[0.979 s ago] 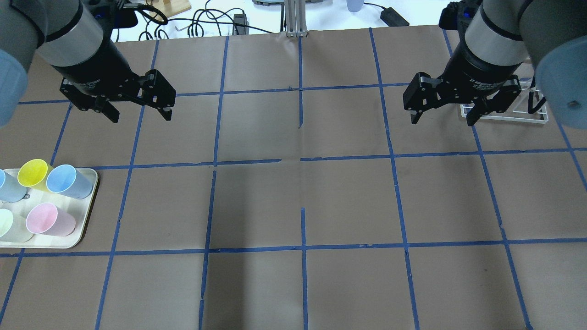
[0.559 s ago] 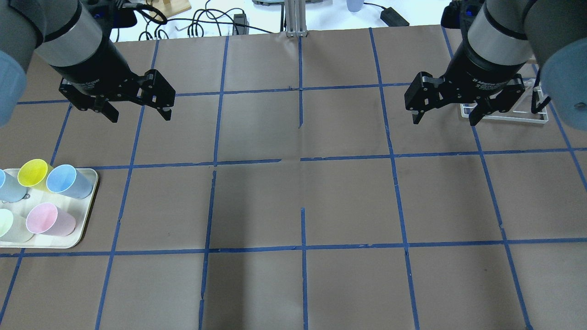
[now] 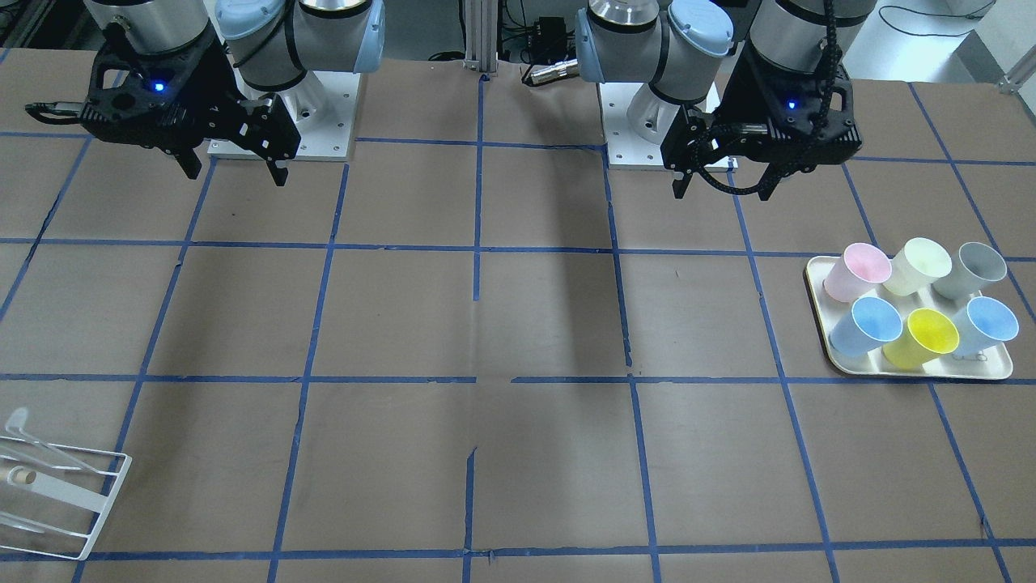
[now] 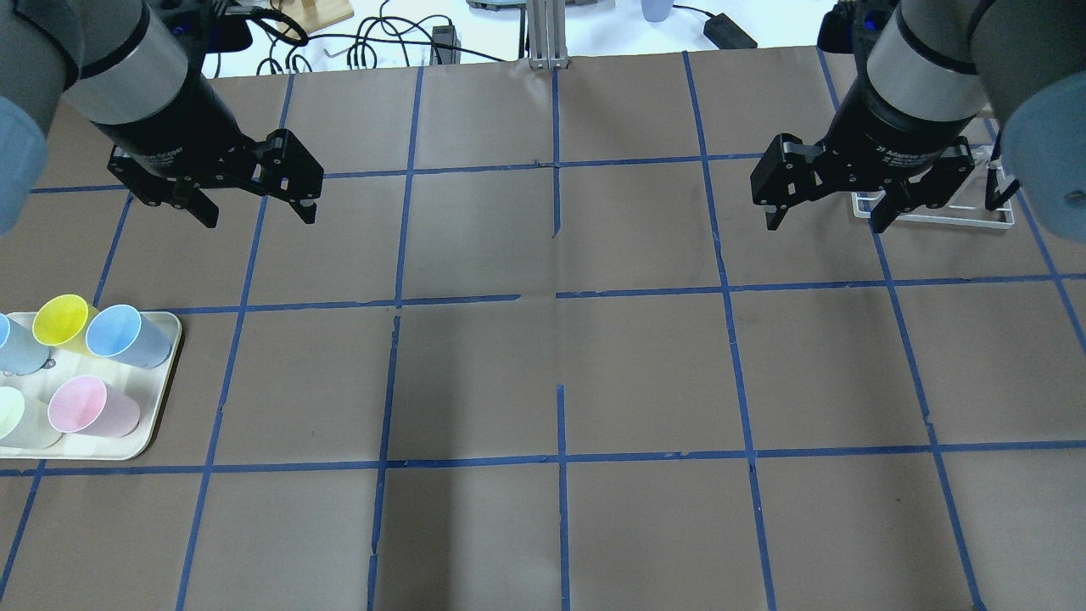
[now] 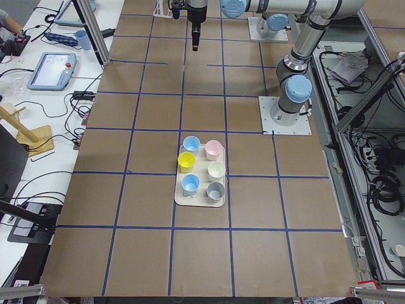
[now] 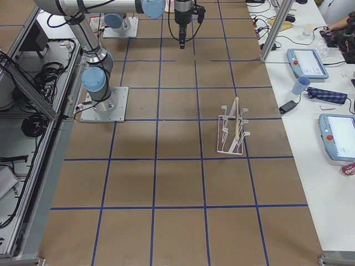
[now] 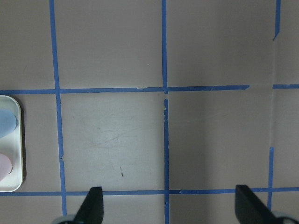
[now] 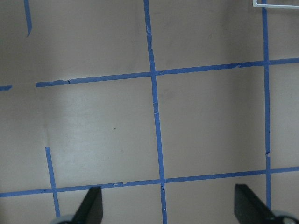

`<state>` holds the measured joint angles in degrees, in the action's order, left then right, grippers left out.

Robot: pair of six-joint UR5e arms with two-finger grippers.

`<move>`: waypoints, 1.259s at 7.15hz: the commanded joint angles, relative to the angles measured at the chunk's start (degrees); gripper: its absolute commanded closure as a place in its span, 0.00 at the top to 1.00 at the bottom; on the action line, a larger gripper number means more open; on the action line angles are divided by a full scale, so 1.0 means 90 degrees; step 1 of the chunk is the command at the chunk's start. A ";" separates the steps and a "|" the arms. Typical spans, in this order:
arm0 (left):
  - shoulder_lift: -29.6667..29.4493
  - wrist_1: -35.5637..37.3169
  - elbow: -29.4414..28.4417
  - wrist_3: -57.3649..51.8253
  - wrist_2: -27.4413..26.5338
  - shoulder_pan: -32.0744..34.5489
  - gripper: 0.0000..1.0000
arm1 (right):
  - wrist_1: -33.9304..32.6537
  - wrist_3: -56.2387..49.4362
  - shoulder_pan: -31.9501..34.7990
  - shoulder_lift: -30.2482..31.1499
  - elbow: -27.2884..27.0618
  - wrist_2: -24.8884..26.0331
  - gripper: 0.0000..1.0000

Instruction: Transfer IKEA cup to right arm and place on rack

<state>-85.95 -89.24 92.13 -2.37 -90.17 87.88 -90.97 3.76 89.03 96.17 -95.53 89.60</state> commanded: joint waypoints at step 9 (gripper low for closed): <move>-0.0302 -0.0486 0.0075 -0.3671 -0.0059 -0.2659 1.00 | 0.0000 0.0012 -0.0020 0.0018 0.0018 -0.0063 1.00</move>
<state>-87.00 -94.26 92.14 -23.80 -90.69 70.39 -90.97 3.94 88.91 96.24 -95.40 89.20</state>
